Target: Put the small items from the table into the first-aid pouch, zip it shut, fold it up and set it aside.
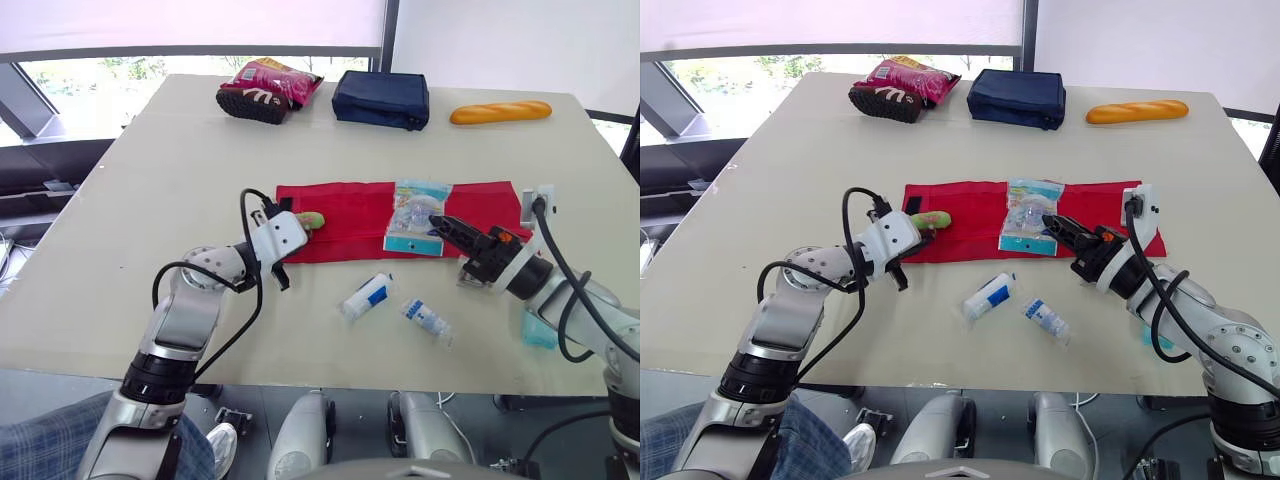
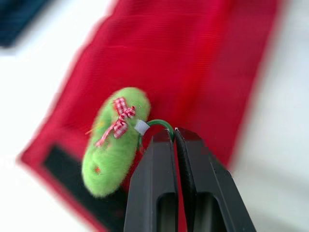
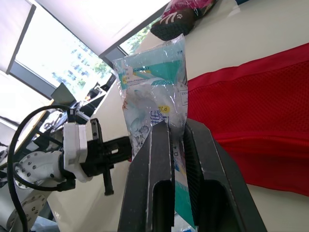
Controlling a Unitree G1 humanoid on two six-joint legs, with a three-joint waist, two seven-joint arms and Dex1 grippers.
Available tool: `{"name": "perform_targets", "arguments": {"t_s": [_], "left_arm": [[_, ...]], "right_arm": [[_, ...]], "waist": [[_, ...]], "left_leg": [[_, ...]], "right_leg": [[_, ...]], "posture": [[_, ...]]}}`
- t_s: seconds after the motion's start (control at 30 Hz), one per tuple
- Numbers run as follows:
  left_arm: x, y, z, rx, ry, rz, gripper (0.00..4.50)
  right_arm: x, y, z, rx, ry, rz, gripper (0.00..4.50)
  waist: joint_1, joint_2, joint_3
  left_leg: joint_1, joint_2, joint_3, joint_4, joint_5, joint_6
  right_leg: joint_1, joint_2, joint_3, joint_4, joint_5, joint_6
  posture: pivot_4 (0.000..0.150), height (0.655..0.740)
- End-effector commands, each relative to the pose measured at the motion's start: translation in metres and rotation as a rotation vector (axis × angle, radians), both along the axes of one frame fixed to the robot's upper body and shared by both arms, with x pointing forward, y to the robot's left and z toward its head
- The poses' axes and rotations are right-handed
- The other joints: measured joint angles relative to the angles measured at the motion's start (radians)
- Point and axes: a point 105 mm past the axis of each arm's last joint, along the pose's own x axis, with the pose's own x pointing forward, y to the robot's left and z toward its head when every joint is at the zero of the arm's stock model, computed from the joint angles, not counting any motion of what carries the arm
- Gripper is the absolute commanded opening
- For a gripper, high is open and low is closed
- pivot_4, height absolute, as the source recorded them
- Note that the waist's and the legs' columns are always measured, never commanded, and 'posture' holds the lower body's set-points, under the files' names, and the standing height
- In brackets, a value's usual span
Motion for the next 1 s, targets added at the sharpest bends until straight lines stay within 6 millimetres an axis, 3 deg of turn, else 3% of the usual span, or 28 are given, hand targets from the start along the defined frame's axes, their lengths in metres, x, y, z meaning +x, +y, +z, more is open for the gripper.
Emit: {"name": "perform_targets", "arguments": {"t_s": [0.03, 0.1, 0.33, 0.6, 1.0], "left_arm": [[0.000, -0.001, 0.012, -0.028, -0.114, 0.068, 0.66], [0.001, -0.001, 0.008, -0.036, -0.122, 0.113, 1.26], [0.002, 0.003, -0.001, -0.013, -0.104, 0.182, 4.47], [-0.001, -0.021, 0.029, -0.045, -0.248, 0.045, 4.47], [0.008, -0.044, -0.003, 0.158, -0.161, -0.103, 4.47]], "right_arm": [[-0.002, 0.001, 0.009, 0.009, -0.040, 0.010, 0.00], [-0.003, 0.001, 0.008, 0.006, -0.041, 0.005, 0.00], [-0.004, -0.001, 0.009, 0.005, -0.046, -0.010, 0.00], [-0.004, -0.002, 0.009, 0.001, -0.051, -0.018, 0.00], [-0.005, -0.003, 0.010, -0.003, -0.059, -0.025, 0.00]], "waist": [[0.000, 0.000, 0.000], [0.001, 0.000, 0.000], [0.000, 0.000, 0.000], [0.001, 0.000, 0.000], [0.000, 0.000, 0.000]], "left_leg": [[0.000, 0.000, 0.000, 0.000, 0.000, 0.000], [0.000, 0.000, 0.000, 0.000, 0.000, 0.000], [0.000, 0.000, 0.000, 0.001, 0.000, 0.000], [0.000, 0.000, 0.000, 0.001, 0.000, 0.000], [0.000, 0.000, 0.001, 0.001, 0.000, 0.000]], "right_leg": [[0.000, 0.000, 0.000, 0.000, 0.000, 0.000], [0.000, -0.001, 0.000, 0.000, 0.000, 0.000], [0.000, 0.000, 0.000, 0.001, 0.000, 0.000], [0.000, -0.001, 0.000, 0.001, 0.000, 0.000], [0.000, 0.000, 0.000, 0.001, 0.000, 0.000]], "posture": [[0.150, 0.7164], [0.150, 0.7164], [0.150, 0.7164], [0.150, 0.7164], [0.150, 0.7164]]}}
